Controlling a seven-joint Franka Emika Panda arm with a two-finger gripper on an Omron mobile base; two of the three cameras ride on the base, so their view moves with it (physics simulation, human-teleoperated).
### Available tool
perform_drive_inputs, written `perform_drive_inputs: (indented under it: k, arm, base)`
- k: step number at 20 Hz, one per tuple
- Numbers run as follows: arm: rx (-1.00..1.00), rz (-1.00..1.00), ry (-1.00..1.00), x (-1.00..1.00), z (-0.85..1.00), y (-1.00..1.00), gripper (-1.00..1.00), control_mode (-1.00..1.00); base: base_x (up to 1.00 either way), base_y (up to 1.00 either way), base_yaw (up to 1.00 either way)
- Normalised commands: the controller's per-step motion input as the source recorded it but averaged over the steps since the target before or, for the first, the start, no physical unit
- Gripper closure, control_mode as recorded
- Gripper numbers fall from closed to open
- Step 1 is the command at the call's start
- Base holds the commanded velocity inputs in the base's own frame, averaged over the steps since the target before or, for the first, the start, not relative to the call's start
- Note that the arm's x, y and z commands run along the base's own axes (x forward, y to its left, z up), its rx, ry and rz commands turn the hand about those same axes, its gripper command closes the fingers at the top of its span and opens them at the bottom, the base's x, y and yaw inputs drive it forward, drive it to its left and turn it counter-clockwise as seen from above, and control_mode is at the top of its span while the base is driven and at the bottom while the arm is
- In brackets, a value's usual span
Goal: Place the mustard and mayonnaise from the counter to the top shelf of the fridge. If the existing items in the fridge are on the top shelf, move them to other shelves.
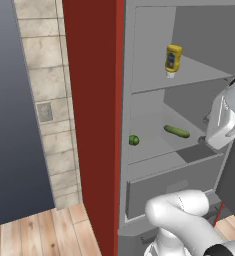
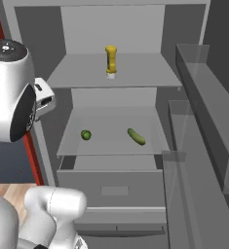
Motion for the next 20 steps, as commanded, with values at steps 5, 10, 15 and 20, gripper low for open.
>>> perform_drive_inputs:
  k: [5,10,15,20]
  arm:
    - [-0.01,0.01,0.0,-0.3,-0.04,0.0,-1.0,1.0]
    - [0.0,0.0,0.0,0.0,0.0,0.0,-1.0,1.0]
    - [0.0,0.0,0.0,0.0,0.0,0.0,-1.0,1.0]
    - [0.0,0.0,0.0,0.0,0.0,0.0,-1.0,1.0]
  base:
    - [-0.2,0.01,0.01]
    - [-1.0,0.36,0.07]
    - [-1.0,0.63,0.08]
    - [-1.0,0.83,-0.07]
